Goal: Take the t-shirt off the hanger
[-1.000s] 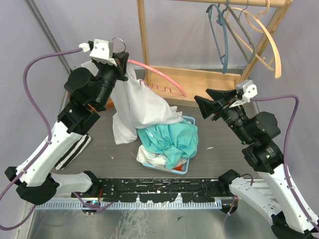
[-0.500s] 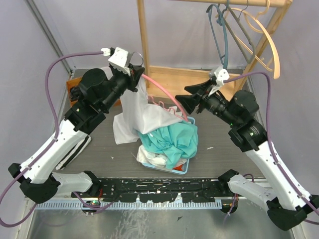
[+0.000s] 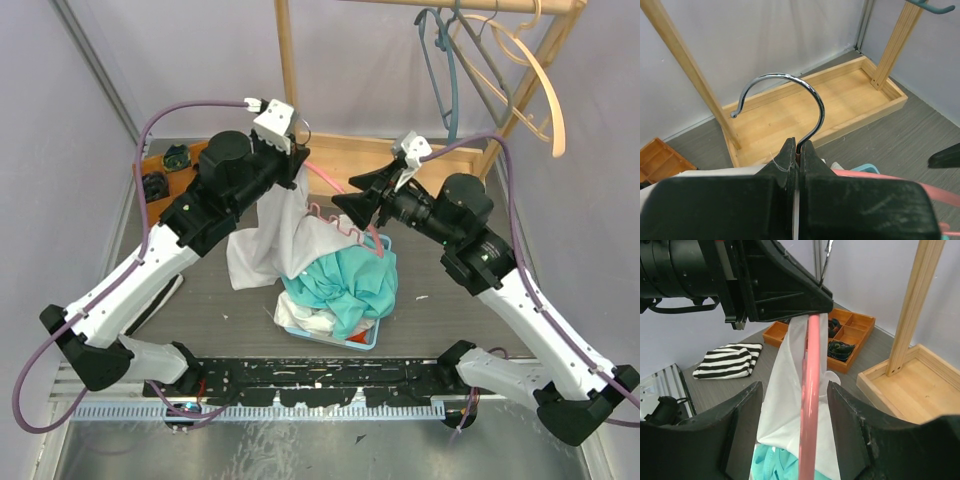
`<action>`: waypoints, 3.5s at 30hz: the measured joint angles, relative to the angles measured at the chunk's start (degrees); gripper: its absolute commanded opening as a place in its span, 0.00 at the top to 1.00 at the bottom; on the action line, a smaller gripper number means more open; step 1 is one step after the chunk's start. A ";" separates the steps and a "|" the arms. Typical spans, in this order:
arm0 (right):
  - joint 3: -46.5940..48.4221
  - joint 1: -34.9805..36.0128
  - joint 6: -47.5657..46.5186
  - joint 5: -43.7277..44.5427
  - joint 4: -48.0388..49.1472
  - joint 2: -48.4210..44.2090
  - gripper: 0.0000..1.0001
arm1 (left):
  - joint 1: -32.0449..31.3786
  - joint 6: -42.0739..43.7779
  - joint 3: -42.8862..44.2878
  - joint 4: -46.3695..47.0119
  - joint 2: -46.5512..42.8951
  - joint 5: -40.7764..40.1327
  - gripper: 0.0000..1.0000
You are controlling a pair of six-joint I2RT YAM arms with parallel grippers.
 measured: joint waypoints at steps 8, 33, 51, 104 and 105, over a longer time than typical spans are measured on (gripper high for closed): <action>0.96 5.22 -1.66 5.62 -0.46 3.91 0.42 | -1.42 0.04 2.71 -0.13 0.70 0.02 1.00; 1.42 7.72 -3.21 13.29 -1.75 4.44 0.99 | -2.45 0.28 2.86 -0.48 0.20 -0.61 0.40; 1.40 7.87 -3.21 15.87 -1.99 3.28 0.99 | -2.64 -0.61 -8.31 3.76 -14.64 -2.16 0.24; -1.36 7.98 -3.67 18.82 -12.55 -18.53 0.99 | 8.96 4.55 3.67 0.61 7.30 -20.46 1.00; -1.29 7.98 -3.69 18.88 -12.66 -18.73 0.99 | 9.01 4.44 3.87 0.33 7.65 -20.26 1.00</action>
